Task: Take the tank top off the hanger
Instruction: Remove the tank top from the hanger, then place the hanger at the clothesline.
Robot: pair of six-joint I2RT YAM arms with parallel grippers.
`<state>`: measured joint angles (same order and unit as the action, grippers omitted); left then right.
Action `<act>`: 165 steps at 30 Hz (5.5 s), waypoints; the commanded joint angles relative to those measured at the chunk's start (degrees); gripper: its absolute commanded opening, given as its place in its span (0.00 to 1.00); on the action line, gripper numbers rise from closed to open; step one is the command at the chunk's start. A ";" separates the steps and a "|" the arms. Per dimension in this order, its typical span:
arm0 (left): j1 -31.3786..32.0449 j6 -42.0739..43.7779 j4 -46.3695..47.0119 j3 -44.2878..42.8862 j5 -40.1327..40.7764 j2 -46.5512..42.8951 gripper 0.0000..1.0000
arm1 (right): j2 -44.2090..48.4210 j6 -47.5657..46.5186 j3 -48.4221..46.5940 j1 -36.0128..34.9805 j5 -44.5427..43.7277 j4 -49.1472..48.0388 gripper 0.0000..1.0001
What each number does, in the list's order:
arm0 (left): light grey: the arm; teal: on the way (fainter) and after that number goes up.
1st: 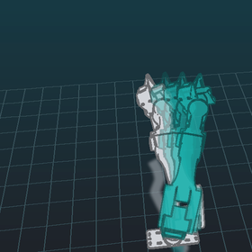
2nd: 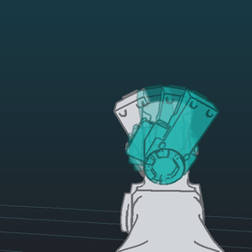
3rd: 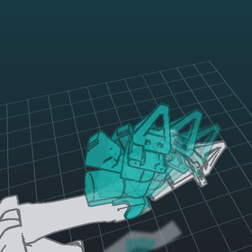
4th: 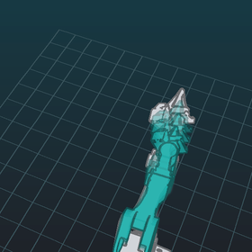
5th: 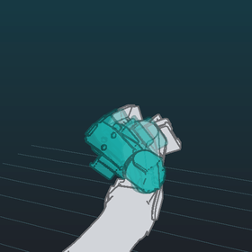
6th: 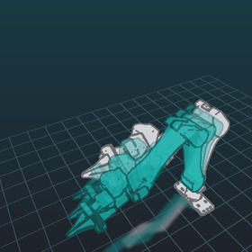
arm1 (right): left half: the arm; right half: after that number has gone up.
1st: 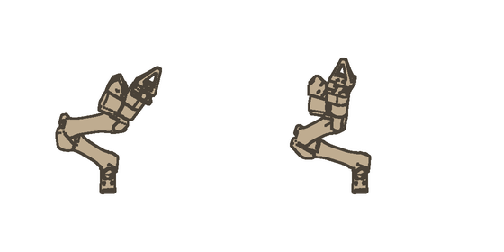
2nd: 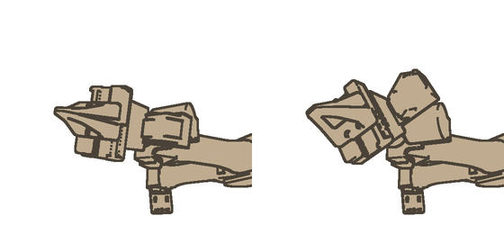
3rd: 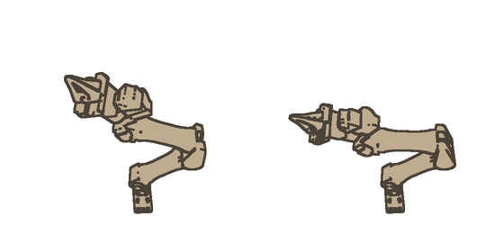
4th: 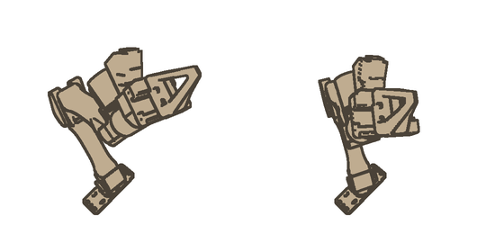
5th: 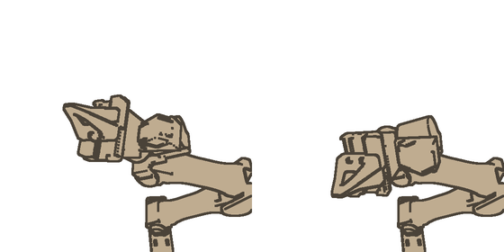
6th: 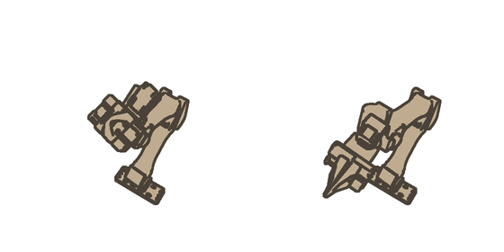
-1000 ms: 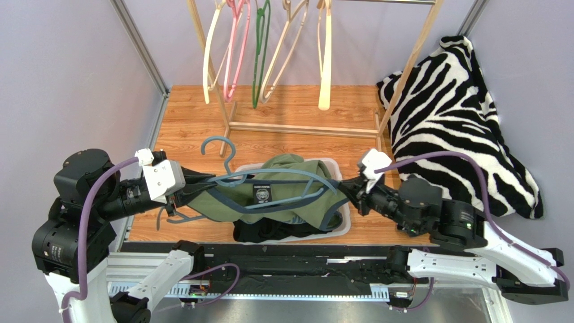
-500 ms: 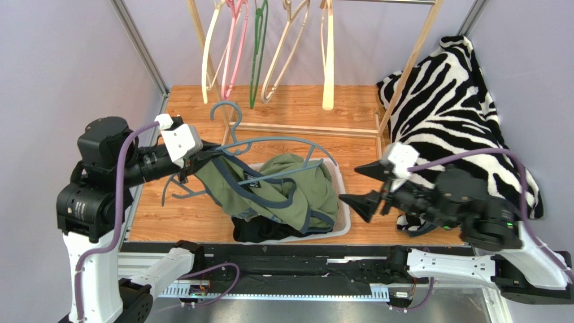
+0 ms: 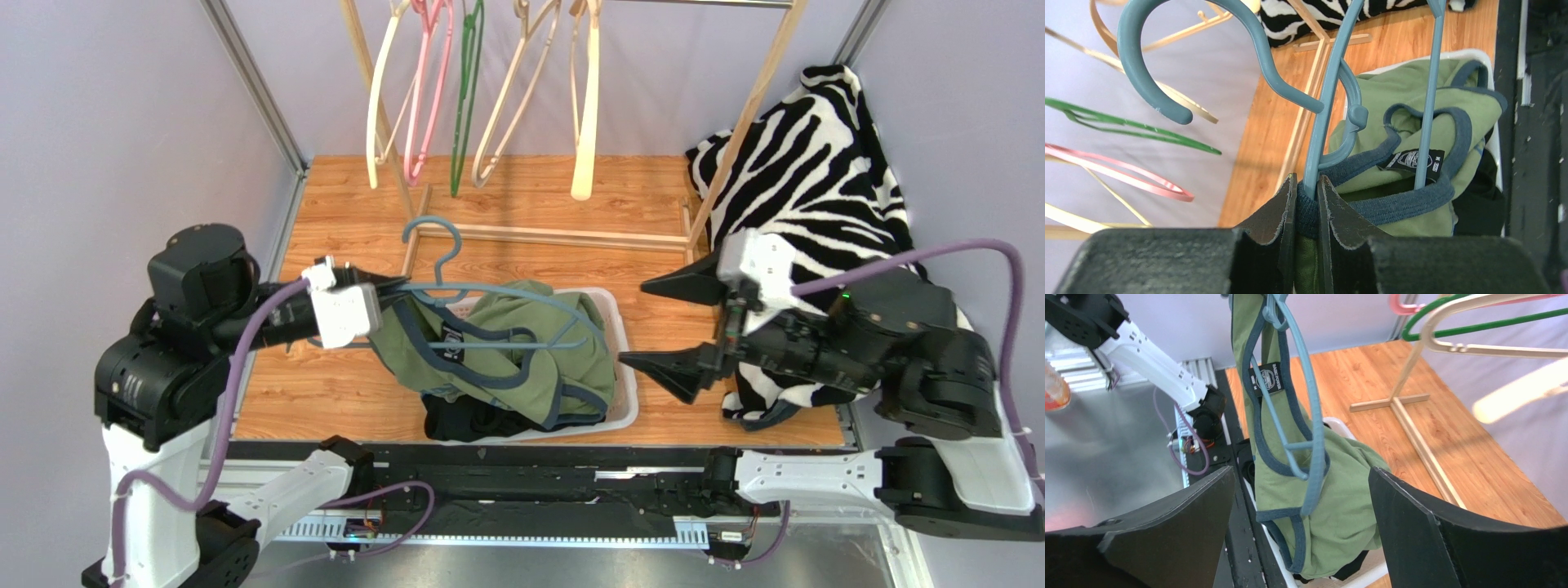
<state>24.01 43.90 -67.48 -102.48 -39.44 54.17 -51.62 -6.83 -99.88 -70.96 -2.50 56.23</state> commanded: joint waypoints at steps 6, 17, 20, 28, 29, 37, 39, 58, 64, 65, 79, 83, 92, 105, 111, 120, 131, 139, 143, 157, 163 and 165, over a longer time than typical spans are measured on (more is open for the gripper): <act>1.65 10.85 -0.11 0.35 -0.63 -5.83 0.00 | -10.43 -2.57 -5.59 0.03 8.56 1.60 0.86; 1.65 9.63 0.51 0.53 -4.41 -5.84 0.00 | -14.48 -0.29 -5.42 0.65 14.98 -0.68 0.80; 1.74 9.19 1.04 -0.44 -4.86 -5.13 0.00 | -15.27 0.76 -3.58 1.08 16.12 -1.12 0.71; 1.65 8.14 1.48 -1.06 -5.82 -4.07 0.00 | -14.83 2.26 -1.11 1.96 16.48 -3.32 0.31; 1.65 7.44 1.65 -0.88 -6.17 -3.99 0.00 | -14.66 2.35 -1.02 1.96 16.39 -3.40 0.16; 1.65 -4.15 10.15 -0.18 -3.73 -3.55 0.13 | -12.46 3.58 1.61 2.05 13.68 -5.42 0.00; 1.65 -10.13 13.06 0.08 -1.61 -3.81 0.59 | -10.79 3.49 3.45 2.05 11.83 -6.30 0.00; 1.57 -36.41 20.19 17.83 6.57 -12.69 0.85 | -5.51 -1.78 0.65 1.96 -5.15 -0.07 0.00; 1.48 -43.54 24.24 18.81 8.16 -9.53 0.83 | -4.81 -1.69 1.09 1.96 -4.70 -0.15 0.00; 1.48 -45.29 24.59 18.54 7.54 -9.09 0.79 | -4.81 -1.70 1.17 1.96 -4.62 -0.15 0.00; 0.16 -50.40 28.20 17.05 3.50 -5.83 0.00 | -2.62 -1.61 3.46 1.96 -6.02 0.37 0.00; -0.63 -48.74 27.06 14.07 4.19 -6.27 0.00 | 0.10 -0.47 2.67 1.96 -8.21 3.79 0.00; -1.42 -44.87 25.47 4.49 19.22 -5.22 0.00 | 9.25 6.48 -3.83 1.96 -9.45 21.36 0.00; 3.14 -45.50 23.28 -3.95 6.31 5.40 0.00 | 21.56 10.69 -7.26 1.96 -27.88 21.20 0.00; 12.53 -35.13 17.48 3.32 11.82 8.49 0.00 | 14.72 12.98 -12.26 1.96 -40.63 24.01 0.00; 13.78 -31.33 14.75 19.76 15.35 12.18 0.00 | -0.06 16.32 -15.88 1.96 -58.13 24.99 0.00; 20.27 -29.84 21.95 33.12 15.70 12.36 0.28 | -6.30 14.31 0.01 17.72 -44.73 11.11 0.00; 23.45 -29.66 27.49 40.16 18.17 13.85 0.55 | -10.69 10.96 -0.84 30.43 -28.44 2.75 0.00; 23.54 -29.05 30.83 43.32 19.40 15.87 0.55 | -12.72 10.52 -2.60 34.56 -23.61 -0.49 0.00; 24.42 -18.77 30.84 47.72 24.23 25.43 0.59 | -15.62 10.70 -5.24 43.88 -16.40 -3.32 0.00; 25.64 -16.49 28.46 46.05 30.19 34.76 0.73 | -18.25 11.31 -8.40 50.29 -11.13 -2.61 0.00; 26.61 -15.78 29.33 47.27 32.31 35.73 0.76 | -19.48 11.75 -8.93 51.53 -9.19 -3.05 0.00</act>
<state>49.34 23.46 -35.16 -58.50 -16.29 85.01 -69.54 4.51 -106.02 -21.74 -16.27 56.49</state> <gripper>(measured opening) 0.728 0.128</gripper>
